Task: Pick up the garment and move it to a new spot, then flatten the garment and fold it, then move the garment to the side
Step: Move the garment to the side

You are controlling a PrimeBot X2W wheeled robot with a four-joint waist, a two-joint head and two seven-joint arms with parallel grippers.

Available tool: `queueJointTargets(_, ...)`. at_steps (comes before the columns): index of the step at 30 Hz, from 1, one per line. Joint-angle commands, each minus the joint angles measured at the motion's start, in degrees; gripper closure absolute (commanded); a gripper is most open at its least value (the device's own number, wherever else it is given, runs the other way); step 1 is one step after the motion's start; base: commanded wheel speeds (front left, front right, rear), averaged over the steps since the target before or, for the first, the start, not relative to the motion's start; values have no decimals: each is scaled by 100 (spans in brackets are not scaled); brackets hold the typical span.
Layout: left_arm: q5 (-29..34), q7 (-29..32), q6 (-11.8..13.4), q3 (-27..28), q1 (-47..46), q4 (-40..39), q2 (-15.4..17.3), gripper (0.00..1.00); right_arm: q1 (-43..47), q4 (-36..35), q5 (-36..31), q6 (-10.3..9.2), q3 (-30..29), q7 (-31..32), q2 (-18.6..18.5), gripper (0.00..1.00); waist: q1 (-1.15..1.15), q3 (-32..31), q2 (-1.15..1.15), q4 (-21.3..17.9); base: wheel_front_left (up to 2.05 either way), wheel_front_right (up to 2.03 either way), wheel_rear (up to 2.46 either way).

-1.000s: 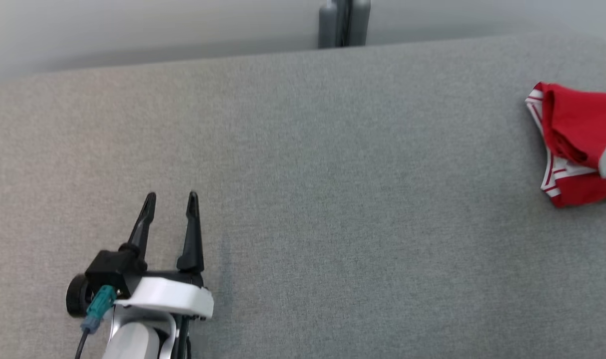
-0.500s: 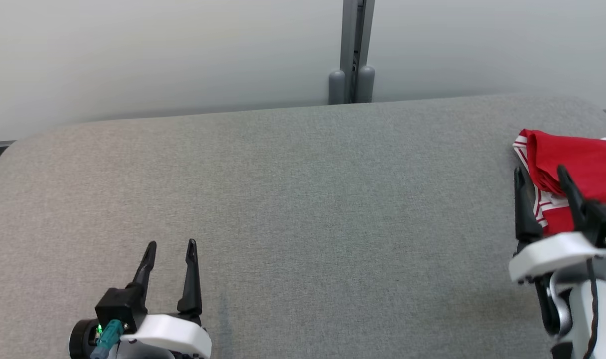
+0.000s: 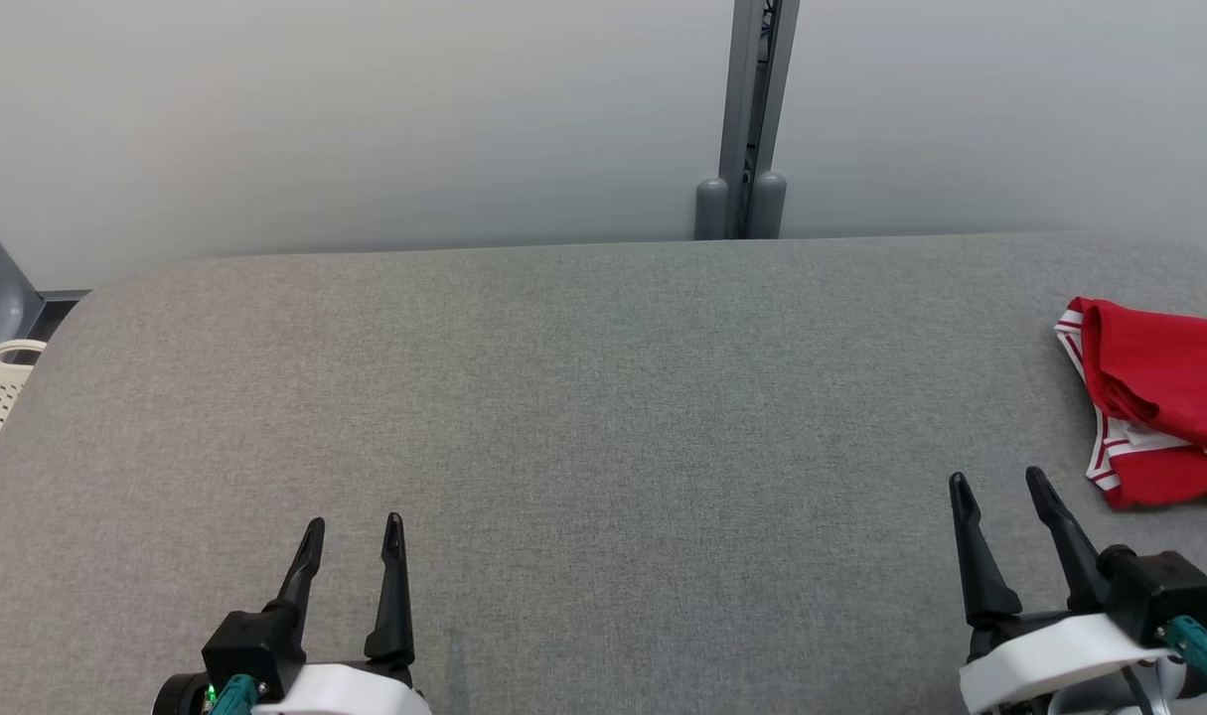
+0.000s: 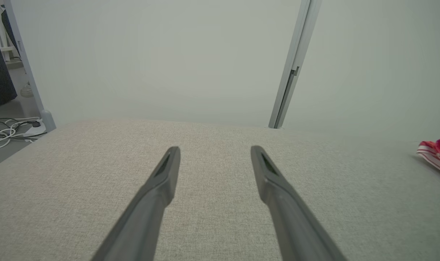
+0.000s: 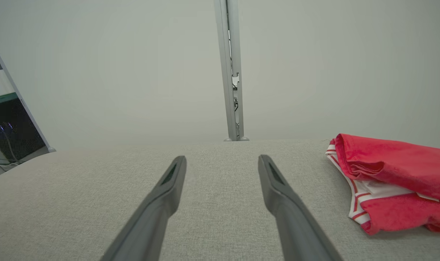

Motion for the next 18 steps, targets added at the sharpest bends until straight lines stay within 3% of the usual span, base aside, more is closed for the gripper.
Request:
queueJointTargets(1,-24,-23,12,18,33,-20,8,0,81,-33,66,2,37,-55,-28,0,0,-12,0,8,0,0,0)
queueJointTargets(18,-46,-6,30,-10,68,91,6,0,205,-40,109,2,179,-27,-28,0,0,-76,0,-27,0,0,0)
